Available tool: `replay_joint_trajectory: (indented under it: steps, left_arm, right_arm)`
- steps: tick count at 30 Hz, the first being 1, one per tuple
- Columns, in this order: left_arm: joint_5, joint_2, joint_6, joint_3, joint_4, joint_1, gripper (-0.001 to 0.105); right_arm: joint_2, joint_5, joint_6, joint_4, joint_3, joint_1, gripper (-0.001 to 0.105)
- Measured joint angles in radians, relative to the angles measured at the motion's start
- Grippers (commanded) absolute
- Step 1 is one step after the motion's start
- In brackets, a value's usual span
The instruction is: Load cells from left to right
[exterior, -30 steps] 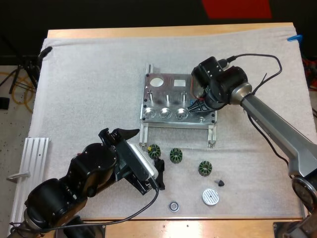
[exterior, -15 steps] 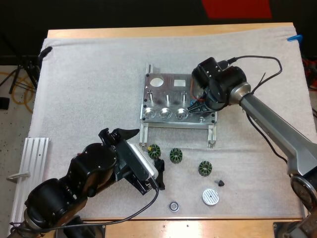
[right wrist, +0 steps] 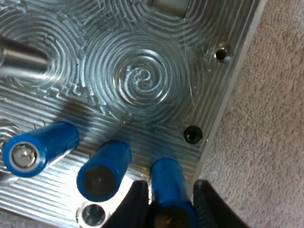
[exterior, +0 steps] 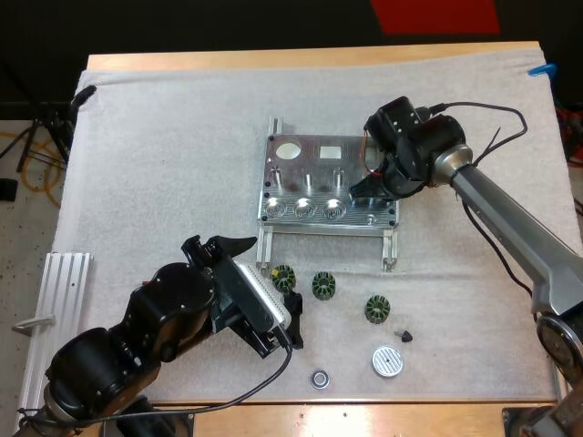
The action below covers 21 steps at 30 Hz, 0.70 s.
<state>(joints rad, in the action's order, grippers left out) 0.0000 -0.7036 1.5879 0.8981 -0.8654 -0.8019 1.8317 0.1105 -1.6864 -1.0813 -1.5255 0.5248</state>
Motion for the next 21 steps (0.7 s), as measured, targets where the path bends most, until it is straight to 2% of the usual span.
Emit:
replay_joint_trajectory:
  steps: [17, 18, 21]
  left_arm:
    - [0.000, 0.000, 0.000, 0.000, 0.000, 0.000, 0.085]
    - [0.000, 0.000, 0.000, 0.000, 0.000, 0.000, 0.085]
    - [0.000, 0.000, 0.000, 0.000, 0.000, 0.000, 0.085]
  right_arm:
    - [0.000, -0.001, -0.004, 0.052, 0.053, 0.000, 0.000]
    - [0.000, -0.001, -0.005, 0.052, 0.053, 0.000, 0.002]
    - [0.000, -0.003, -0.006, 0.052, 0.053, 0.000, 0.029]
